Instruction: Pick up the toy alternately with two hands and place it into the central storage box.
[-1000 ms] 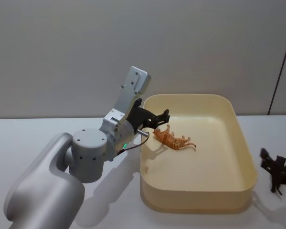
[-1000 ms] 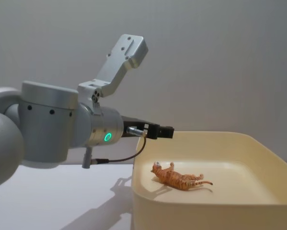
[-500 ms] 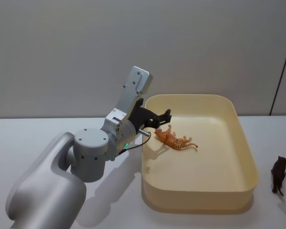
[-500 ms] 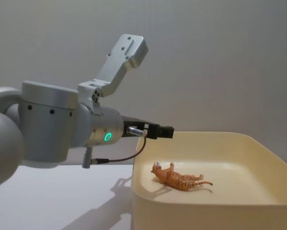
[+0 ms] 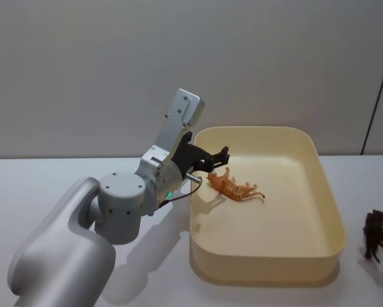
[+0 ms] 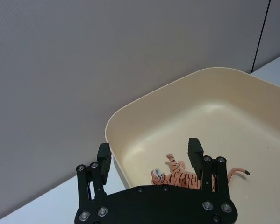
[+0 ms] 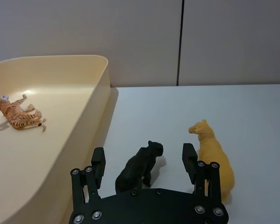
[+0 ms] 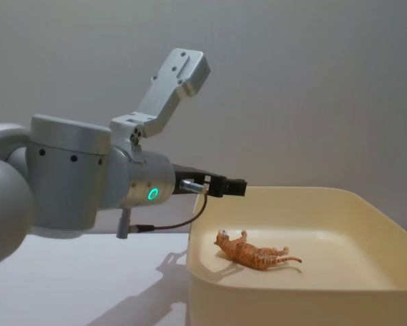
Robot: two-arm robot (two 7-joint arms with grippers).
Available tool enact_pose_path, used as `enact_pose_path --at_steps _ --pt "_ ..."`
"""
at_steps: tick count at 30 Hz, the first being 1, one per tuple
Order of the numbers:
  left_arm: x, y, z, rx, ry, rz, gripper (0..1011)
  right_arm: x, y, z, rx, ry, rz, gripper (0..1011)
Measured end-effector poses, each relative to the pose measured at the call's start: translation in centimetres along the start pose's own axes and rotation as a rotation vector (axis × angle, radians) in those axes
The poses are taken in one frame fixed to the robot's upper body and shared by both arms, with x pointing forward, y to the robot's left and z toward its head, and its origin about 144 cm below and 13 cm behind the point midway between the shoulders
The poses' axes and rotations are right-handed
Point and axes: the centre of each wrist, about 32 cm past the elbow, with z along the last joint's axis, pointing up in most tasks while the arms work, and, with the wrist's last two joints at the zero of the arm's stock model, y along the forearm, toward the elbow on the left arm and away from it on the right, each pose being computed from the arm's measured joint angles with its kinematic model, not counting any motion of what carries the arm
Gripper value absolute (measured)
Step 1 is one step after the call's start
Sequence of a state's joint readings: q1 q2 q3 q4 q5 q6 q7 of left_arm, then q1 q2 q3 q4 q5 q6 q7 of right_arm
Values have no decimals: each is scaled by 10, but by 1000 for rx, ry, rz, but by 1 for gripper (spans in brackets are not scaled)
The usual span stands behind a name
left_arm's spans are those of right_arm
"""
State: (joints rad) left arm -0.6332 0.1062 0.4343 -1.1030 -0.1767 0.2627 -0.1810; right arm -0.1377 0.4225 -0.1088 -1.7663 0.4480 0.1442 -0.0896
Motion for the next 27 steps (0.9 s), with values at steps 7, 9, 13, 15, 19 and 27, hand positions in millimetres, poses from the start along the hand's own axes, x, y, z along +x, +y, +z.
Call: enact_pose_path --at_steps 7,9,13,15,19,27 --pt "0 0 0 0 0 0 1001 -8 17 -4 -35 -8 10 1001" --pt "0 0 0 0 0 0 1001 -10 22 -5 -48 -13 11 1001" --pt "0 0 0 0 0 0 1001 -14 28 -6 -65 -19 10 1001" --pt "0 0 0 0 0 0 1001 -17 32 -8 -78 -22 10 1001" --pt "0 0 0 0 0 0 1001 -21 38 -9 -98 -28 8 960" --pt "0 0 0 0 0 0 1001 -26 44 -11 -118 -34 5 761"
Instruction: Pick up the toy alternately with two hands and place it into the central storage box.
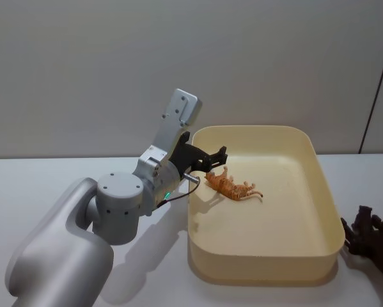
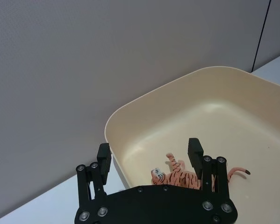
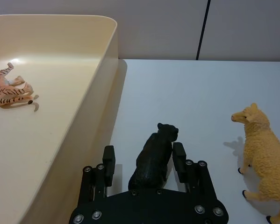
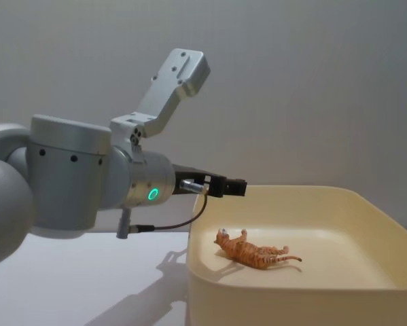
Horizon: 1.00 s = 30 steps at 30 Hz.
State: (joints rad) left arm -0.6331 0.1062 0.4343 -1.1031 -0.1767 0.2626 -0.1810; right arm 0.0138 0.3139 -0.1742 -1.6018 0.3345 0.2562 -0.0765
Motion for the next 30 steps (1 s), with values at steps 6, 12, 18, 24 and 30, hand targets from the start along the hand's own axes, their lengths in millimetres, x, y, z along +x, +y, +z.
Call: enact_pose_path --at_steps 6,12,18,24,30 --pt "0 0 0 0 0 0 1002 -2 3 0 -10 -4 -1 588" --pt "0 0 0 0 0 0 1002 -4 5 0 -15 -6 -2 426" --pt "0 0 0 0 0 0 1002 -4 5 -1 -7 -8 -5 330" --pt "0 0 0 0 0 0 1002 -4 4 -2 25 -14 -17 330" --pt "0 0 0 0 0 0 1001 -4 2 0 90 -28 -38 330"
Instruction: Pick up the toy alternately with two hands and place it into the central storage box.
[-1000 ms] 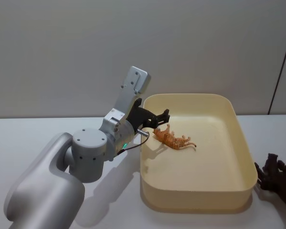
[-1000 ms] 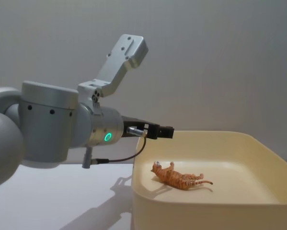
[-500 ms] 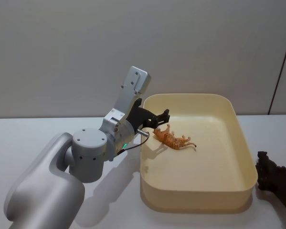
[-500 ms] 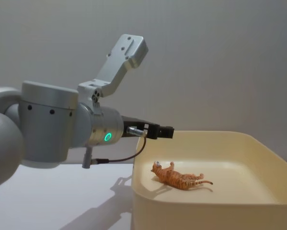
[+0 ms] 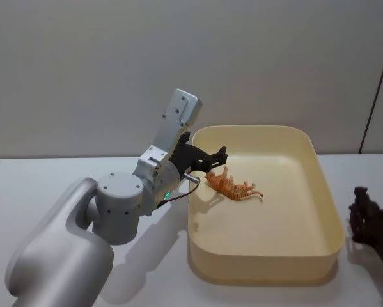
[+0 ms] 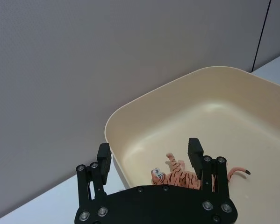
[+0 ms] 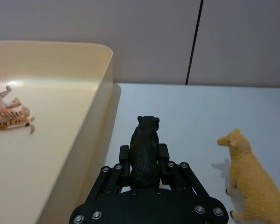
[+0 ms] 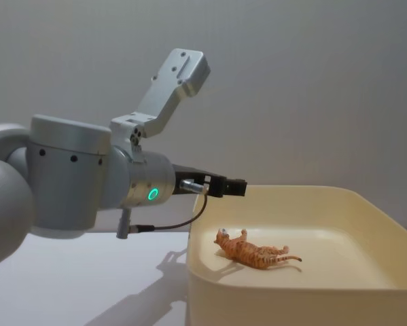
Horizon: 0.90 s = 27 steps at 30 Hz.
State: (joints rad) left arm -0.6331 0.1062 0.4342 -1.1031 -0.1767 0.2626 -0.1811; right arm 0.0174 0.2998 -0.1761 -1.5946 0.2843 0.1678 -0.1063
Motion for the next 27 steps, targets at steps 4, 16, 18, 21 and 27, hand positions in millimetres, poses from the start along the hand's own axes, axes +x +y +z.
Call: enact_pose_path --at_steps 4,16,18,21,27 --pt "0 0 0 0 0 0 1002 0 -1 4 58 -10 -11 330" --pt "0 0 0 0 0 0 1001 -6 3 36 213 -4 40 330" --pt "0 0 0 0 0 0 1001 -7 4 39 222 -2 46 330" --pt "0 0 0 0 0 0 1001 -12 10 51 250 5 88 330" --pt "0 0 0 0 0 0 1001 -21 24 68 251 16 156 348"
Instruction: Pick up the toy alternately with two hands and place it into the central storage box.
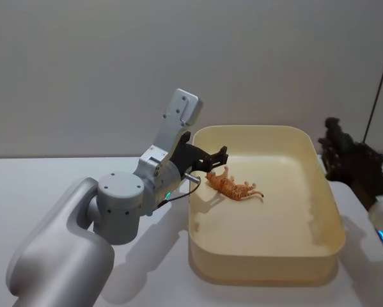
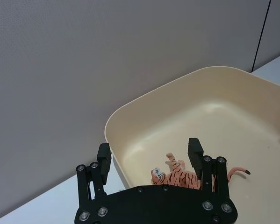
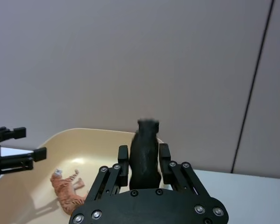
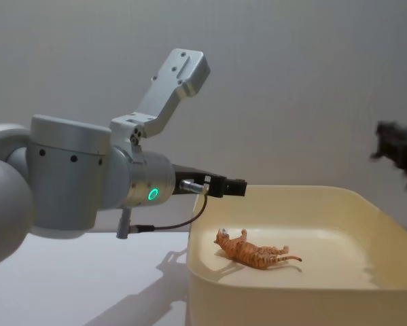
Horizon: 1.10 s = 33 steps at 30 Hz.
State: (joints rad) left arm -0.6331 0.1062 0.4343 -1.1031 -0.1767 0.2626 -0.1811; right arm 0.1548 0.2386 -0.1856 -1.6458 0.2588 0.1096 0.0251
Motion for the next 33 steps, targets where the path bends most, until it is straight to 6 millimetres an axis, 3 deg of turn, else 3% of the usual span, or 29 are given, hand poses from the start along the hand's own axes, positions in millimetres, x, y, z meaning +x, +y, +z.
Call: enact_pose_path --at_steps 6,8,20,23,33 --pt "0 0 0 0 0 0 1001 -5 14 9 -4 13 42 516" --pt "0 0 0 0 0 0 1001 -7 19 12 -6 18 59 624" --pt "0 0 0 0 0 0 1002 -10 28 18 -7 25 90 953" --pt "0 0 0 0 0 0 1001 -8 26 18 -8 25 85 1001" --pt "0 0 0 0 0 0 1001 10 6 18 -4 32 31 1001"
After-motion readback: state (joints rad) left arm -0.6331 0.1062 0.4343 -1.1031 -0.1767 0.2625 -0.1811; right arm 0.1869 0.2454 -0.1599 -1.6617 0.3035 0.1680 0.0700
